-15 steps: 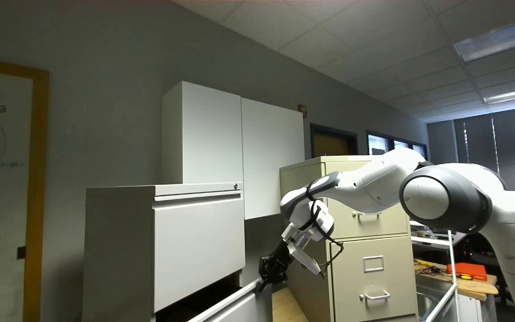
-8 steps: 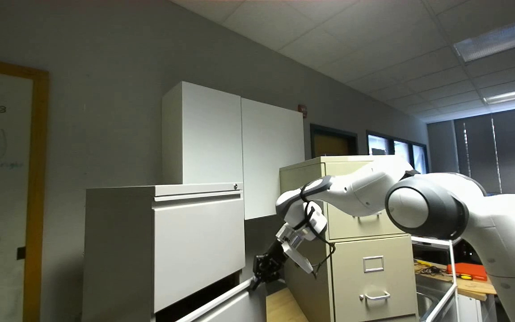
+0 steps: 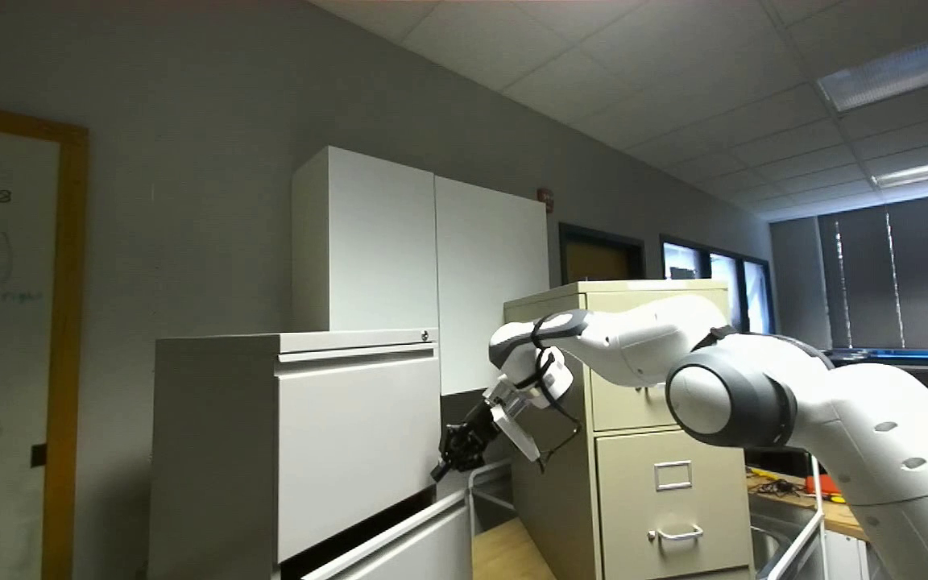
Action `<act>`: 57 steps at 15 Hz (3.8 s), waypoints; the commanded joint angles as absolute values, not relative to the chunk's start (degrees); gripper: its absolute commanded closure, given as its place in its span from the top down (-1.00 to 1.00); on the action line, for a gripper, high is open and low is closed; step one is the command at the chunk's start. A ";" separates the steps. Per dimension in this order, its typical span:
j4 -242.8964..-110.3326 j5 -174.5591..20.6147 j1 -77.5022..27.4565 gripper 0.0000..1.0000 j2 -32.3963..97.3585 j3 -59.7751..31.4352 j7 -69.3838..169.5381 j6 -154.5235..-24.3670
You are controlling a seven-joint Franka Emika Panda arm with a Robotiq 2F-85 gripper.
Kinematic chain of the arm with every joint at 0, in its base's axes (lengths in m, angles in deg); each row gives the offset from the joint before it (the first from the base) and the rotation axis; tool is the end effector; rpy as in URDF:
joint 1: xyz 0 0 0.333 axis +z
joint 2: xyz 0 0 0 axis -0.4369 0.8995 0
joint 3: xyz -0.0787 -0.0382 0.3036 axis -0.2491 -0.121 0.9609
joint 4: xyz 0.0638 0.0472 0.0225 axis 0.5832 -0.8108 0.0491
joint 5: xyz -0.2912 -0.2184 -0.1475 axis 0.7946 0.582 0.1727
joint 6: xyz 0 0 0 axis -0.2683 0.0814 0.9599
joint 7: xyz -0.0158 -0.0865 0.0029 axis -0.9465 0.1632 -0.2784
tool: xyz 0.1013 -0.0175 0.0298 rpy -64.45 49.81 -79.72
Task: Close the bottom drawer of the file cabinet
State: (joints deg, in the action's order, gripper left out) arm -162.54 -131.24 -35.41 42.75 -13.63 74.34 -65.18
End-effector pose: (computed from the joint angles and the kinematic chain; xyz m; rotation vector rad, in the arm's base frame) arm 0.7076 -0.0977 0.4838 -2.3372 0.1914 -0.3915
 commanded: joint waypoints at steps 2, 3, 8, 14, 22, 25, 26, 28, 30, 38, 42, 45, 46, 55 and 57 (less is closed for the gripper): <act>-152.11 -129.69 -37.79 -1.00 48.26 -12.60 69.84 -61.58; -151.73 -129.07 -38.11 -1.00 48.31 -12.79 69.15 -61.19; -157.30 -128.89 -41.34 -1.00 43.97 -13.62 70.54 -60.76; -168.96 -128.78 -41.92 -1.00 38.69 -14.14 71.80 -62.07; -181.04 -127.50 -38.68 -1.00 38.77 -13.94 71.35 -63.87; -181.40 -127.77 -37.43 -1.00 39.58 -13.36 69.92 -65.34; -181.13 -127.67 -36.90 -1.00 39.91 -13.09 69.46 -65.34; -180.31 -127.13 -35.42 -1.00 40.62 -12.63 67.67 -65.13; -179.89 -125.90 -33.44 -1.00 41.19 -12.26 65.79 -65.60; -175.91 -125.94 -30.04 -1.00 44.70 -9.97 62.47 -70.60; -172.62 -125.70 -29.85 -1.00 45.90 -9.20 62.21 -73.83; -169.01 -125.88 -29.70 -1.00 47.07 -8.48 61.85 -74.89; -167.57 -125.92 -29.72 -1.00 47.46 -8.26 61.67 -74.93; -157.36 -126.12 -30.61 -1.00 52.16 -7.24 60.48 -73.91; -156.54 -125.97 -30.70 -1.00 52.72 -7.25 60.30 -73.12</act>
State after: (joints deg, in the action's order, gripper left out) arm -163.35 -125.45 -29.91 49.18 -8.54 62.94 -72.47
